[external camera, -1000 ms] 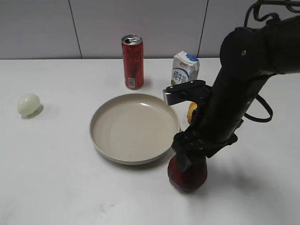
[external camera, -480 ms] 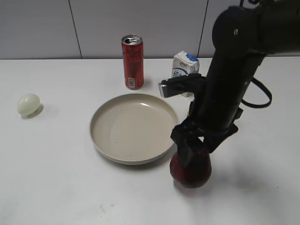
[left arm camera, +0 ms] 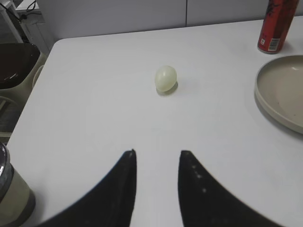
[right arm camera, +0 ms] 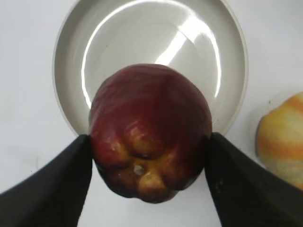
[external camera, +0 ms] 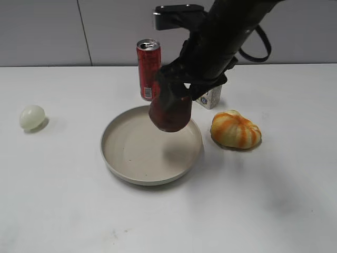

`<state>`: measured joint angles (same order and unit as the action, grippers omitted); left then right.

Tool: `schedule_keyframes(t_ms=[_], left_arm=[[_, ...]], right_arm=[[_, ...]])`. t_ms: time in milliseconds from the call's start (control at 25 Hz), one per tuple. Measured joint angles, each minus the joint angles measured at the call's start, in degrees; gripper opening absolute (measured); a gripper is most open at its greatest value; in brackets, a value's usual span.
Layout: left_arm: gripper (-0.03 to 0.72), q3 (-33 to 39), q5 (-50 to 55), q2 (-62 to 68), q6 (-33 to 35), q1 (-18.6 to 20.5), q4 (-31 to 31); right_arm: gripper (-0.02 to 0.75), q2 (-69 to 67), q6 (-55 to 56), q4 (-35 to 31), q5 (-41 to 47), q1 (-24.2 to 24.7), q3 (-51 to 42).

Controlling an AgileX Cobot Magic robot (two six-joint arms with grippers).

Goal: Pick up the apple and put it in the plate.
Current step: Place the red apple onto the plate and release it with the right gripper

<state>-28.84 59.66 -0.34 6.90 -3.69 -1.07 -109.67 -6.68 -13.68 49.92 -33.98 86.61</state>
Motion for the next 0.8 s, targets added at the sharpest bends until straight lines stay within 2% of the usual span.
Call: schedule_keyframes(t_ms=[320,560,800], left_arm=[[0.239,0.0,0.0,0.0,0.0,0.0,0.0],[0.239,0.0,0.0,0.0,0.0,0.0,0.0],[0.239,0.0,0.0,0.0,0.0,0.0,0.0]], right_arm=[[0.570,-11.6,0.2,0.6,-1.0,-3.4,5.0],[0.668,-12.5,0.3,0.5,-1.7,-3.8,5.8],[0.676,-12.0,0.4,1.8,5.3,-3.8,11.8]])
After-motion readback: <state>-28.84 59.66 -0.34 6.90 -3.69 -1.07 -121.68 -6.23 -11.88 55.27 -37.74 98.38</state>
